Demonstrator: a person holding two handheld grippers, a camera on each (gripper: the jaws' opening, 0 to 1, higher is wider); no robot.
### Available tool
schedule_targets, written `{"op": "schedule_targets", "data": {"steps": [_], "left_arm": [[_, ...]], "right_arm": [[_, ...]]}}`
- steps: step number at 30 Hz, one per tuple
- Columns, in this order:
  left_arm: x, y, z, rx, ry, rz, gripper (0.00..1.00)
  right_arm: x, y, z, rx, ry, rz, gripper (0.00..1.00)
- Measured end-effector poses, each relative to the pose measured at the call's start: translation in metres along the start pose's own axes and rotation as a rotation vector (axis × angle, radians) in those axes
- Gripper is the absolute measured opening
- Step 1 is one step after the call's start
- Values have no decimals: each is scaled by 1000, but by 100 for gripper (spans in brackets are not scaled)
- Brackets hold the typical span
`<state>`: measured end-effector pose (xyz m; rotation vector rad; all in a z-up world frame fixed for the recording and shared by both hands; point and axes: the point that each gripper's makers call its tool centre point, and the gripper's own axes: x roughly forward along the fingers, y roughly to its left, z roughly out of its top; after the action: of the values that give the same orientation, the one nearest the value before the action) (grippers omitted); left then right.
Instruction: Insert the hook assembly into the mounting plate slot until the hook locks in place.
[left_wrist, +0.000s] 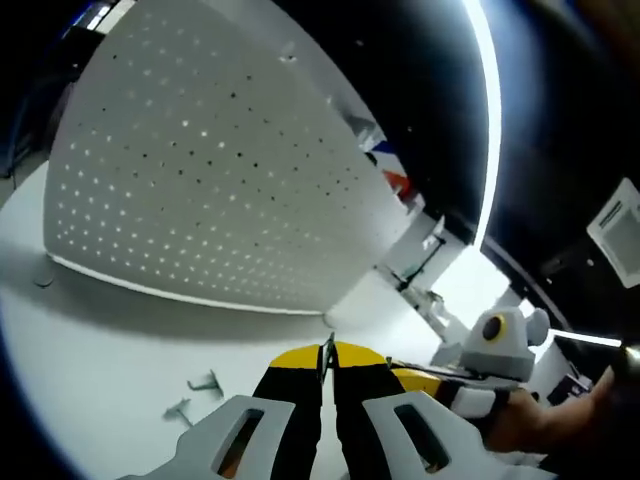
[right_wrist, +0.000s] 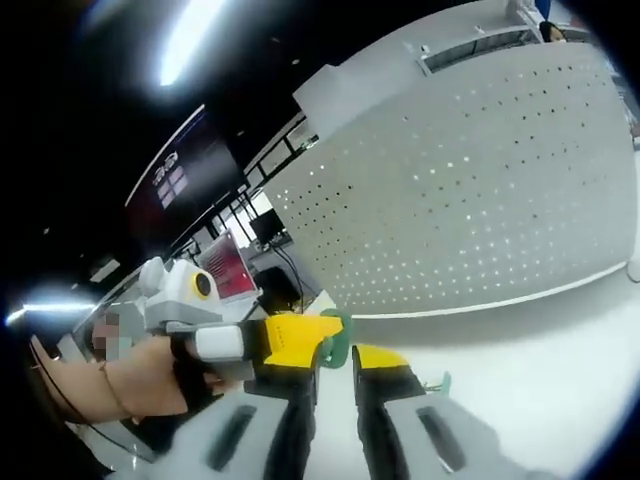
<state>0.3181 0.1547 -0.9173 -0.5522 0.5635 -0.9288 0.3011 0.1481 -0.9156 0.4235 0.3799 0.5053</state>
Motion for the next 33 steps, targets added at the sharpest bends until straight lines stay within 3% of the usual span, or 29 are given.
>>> {"op": "schedule_targets", "data": {"steps": [8, 21, 27, 33], "left_arm": [[-7, -2, 0, -35, -31, -1, 1], [-13, -10, -4, -15, -40, -8, 1], [-15, -13, -3, 58, -42, -1, 1], [-17, -20, -1, 151, -45, 0, 1]], "right_arm": [[-2, 5, -1, -13, -3, 11, 8], [-7, 15, -1, -53, 1, 40, 2], [-11, 16, 1, -5, -6, 47, 1], [-14, 20, 3, -33, 5, 46, 0]]}}
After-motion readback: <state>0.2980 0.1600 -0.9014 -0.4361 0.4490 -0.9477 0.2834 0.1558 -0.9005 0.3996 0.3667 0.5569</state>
